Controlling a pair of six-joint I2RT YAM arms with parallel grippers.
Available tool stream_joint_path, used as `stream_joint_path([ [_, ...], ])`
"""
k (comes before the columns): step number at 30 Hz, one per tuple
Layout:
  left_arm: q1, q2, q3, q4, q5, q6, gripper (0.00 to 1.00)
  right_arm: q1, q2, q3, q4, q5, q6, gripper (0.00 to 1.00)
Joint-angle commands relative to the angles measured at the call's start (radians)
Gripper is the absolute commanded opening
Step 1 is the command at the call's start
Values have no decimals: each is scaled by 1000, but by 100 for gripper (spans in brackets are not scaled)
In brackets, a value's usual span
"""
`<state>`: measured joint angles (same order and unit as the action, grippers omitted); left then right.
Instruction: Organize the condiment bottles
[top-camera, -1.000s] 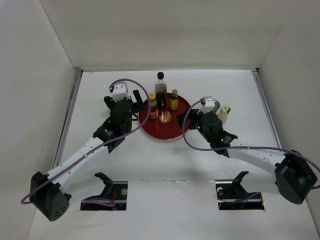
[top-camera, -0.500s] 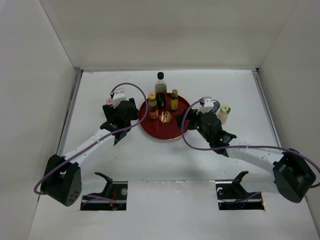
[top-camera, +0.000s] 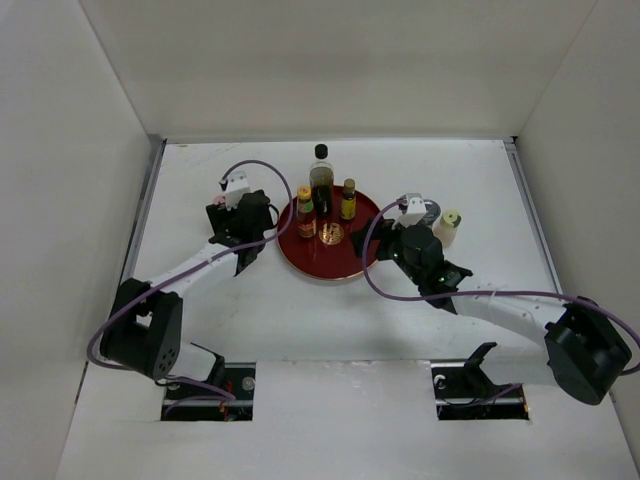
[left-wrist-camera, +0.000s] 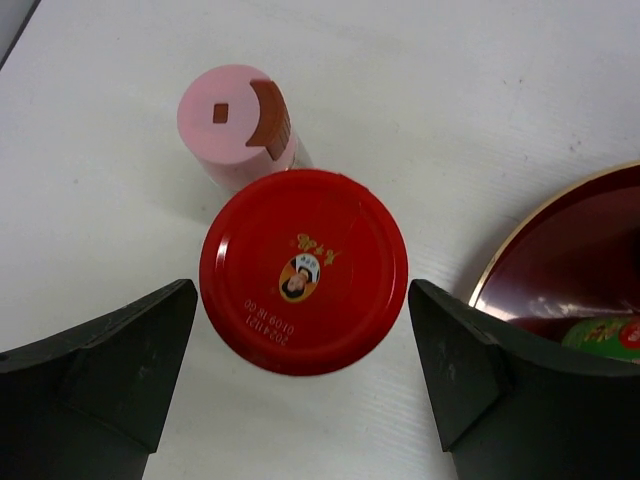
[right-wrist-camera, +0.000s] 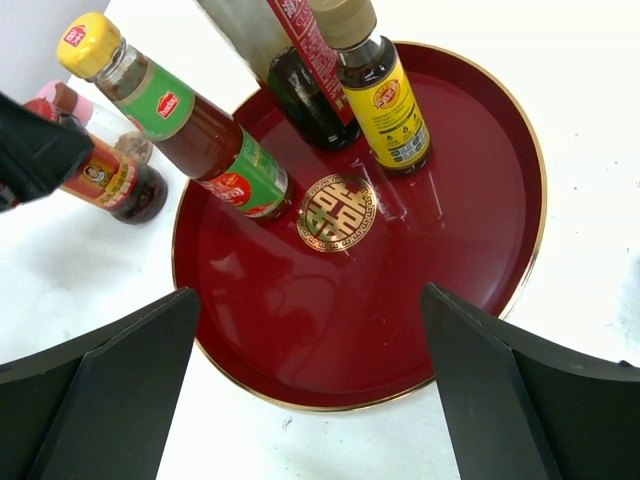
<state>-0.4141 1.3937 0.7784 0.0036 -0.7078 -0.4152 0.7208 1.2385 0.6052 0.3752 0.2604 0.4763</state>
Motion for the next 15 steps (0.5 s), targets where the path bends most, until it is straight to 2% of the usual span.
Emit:
stream_joint_path([
  [1, 25, 14, 56, 93, 7, 7, 84, -4, 6, 11, 62, -20, 8, 98],
  [6, 39, 34, 59, 127, 41, 6, 75, -10, -4, 8, 57, -18, 2, 98],
  [9, 38, 39, 48, 127, 41, 6, 64, -31, -25, -2, 56, -21, 5, 98],
  [10, 38, 37, 41, 127, 45, 0, 63, -31, -31, -4, 56, -21, 7, 98],
  [15, 48, 27, 10, 127, 93, -34, 73, -31, -33, -4, 54, -21, 7, 98],
])
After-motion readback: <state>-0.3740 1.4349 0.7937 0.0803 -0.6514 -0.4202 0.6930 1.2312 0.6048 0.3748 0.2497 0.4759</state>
